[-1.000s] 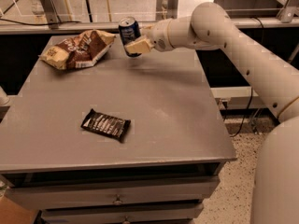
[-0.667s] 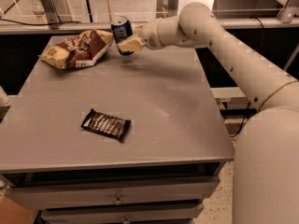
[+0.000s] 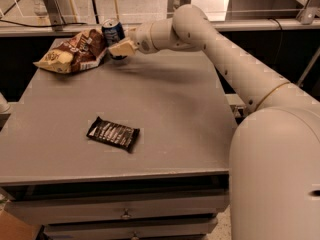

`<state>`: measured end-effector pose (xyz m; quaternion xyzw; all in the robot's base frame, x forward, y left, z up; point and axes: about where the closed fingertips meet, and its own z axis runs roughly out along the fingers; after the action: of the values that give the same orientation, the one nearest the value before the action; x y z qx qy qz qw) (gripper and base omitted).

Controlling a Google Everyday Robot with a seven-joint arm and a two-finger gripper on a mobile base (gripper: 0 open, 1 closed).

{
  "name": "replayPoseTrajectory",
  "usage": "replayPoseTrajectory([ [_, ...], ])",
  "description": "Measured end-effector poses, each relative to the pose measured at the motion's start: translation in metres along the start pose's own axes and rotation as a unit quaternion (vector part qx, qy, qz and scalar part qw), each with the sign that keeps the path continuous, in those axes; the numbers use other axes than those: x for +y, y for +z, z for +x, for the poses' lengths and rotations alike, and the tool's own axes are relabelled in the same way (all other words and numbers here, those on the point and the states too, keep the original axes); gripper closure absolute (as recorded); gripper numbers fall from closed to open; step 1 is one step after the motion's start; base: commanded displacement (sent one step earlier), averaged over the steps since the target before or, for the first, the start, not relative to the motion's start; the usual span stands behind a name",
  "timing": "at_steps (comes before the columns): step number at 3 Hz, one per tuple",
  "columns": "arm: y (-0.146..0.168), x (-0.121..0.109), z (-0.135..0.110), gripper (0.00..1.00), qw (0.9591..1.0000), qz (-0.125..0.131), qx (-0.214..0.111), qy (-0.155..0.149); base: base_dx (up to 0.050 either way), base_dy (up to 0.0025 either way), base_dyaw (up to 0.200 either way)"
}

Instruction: Move pepsi can near brown chip bag

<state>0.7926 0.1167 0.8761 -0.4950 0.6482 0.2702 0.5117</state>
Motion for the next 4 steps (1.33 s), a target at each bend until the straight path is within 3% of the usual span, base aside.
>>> replayPoseTrajectory([
  [2, 0.029, 0.022, -0.006, 1.0, 0.9995, -0.027, -0.008, 0.015, 0.0, 0.0, 0.0],
  [4, 0.039, 0.031, 0.003, 0.59, 0.9986, -0.037, -0.002, 0.038, 0.0, 0.0, 0.0],
])
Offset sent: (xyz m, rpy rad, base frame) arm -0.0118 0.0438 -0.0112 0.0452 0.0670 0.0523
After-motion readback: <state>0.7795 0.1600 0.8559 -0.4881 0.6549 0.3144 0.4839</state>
